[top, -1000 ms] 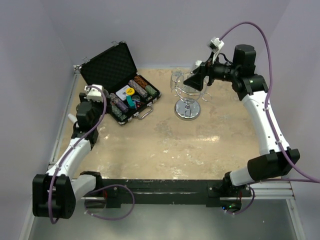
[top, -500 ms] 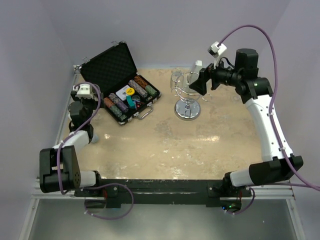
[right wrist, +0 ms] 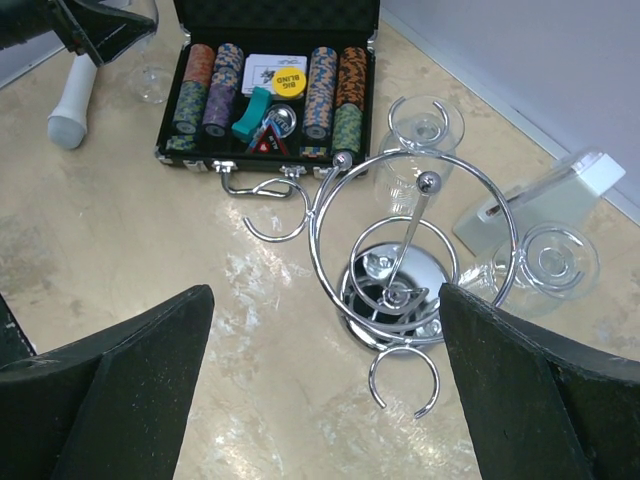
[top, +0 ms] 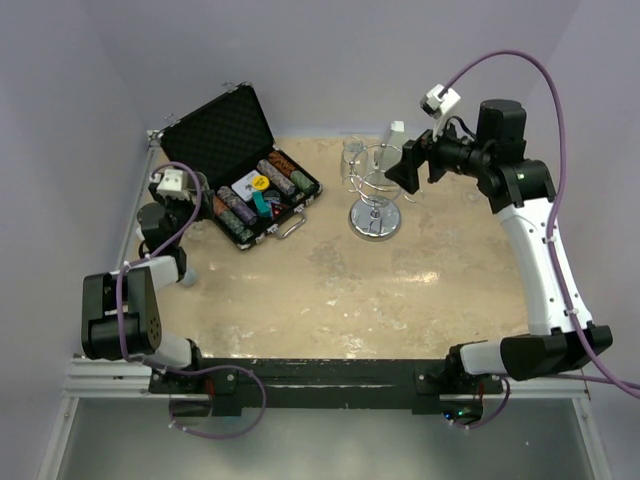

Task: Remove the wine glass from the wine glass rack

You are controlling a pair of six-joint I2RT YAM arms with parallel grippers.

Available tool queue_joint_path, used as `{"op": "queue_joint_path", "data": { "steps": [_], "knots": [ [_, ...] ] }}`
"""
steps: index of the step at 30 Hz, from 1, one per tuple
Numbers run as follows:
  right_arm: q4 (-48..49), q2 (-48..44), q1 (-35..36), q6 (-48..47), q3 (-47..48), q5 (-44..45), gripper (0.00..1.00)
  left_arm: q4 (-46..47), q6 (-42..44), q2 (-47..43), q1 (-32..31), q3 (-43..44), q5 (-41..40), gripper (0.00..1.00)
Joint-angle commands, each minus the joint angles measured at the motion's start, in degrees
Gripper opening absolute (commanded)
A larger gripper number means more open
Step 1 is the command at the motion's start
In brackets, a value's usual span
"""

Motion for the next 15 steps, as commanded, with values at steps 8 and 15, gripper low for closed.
{"op": "queue_joint_path", "data": {
  "steps": [8, 15],
  "knots": [
    [0.8, -2.0, -0.1, -0.8, -1.9, 0.1, 0.99, 3.4, 2.1, -0.9, 1.4, 2.6, -0.6, 0.31],
    [1.5, -1.2, -0.1, -0.6, -2.4, -1.1, 0.99, 0.5, 3.8, -2.7, 2.2, 2.3, -1.3, 0.51]
  ]
}}
